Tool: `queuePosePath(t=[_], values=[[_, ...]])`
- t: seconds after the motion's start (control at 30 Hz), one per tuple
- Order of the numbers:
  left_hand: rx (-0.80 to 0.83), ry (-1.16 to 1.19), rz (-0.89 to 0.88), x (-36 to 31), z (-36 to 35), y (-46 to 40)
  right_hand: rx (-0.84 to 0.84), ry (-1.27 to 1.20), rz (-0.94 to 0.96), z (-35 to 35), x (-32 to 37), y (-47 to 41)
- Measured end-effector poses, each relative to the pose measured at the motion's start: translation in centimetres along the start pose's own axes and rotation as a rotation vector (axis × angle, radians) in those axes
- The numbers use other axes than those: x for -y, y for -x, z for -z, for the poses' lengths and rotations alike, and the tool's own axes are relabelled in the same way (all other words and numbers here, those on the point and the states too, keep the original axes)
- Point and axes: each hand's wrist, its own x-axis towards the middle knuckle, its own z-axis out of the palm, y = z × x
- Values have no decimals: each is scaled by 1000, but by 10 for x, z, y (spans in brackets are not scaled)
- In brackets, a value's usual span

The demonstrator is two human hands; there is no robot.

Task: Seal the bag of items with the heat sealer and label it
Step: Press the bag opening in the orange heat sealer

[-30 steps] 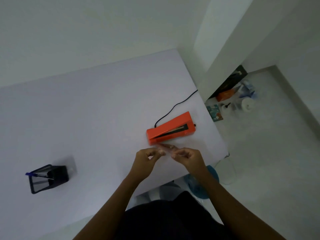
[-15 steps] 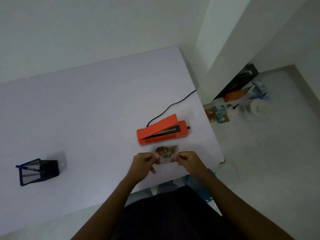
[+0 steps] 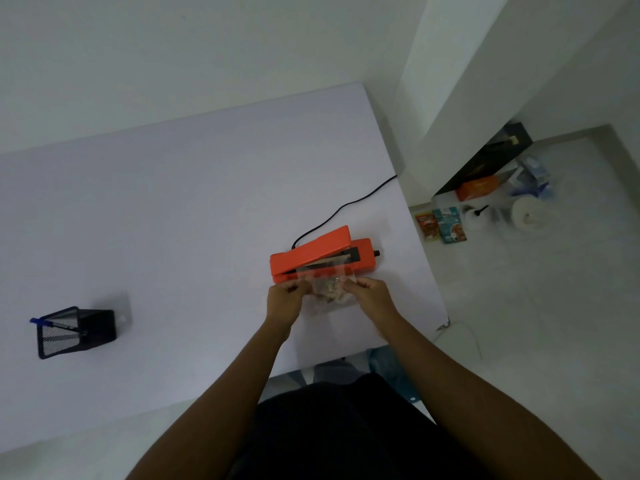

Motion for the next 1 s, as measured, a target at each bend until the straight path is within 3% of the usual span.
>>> queuePosePath(t=[0.23, 0.63, 1.0], values=[[-19, 104, -19, 1, -9, -4, -27, -77, -50, -8, 4, -2], [-68, 143, -25, 0, -13, -2, -36, -59, 19, -7, -7, -8], [-112, 90, 5, -4, -15, -4, -54, -158, -41, -14, 2, -7]])
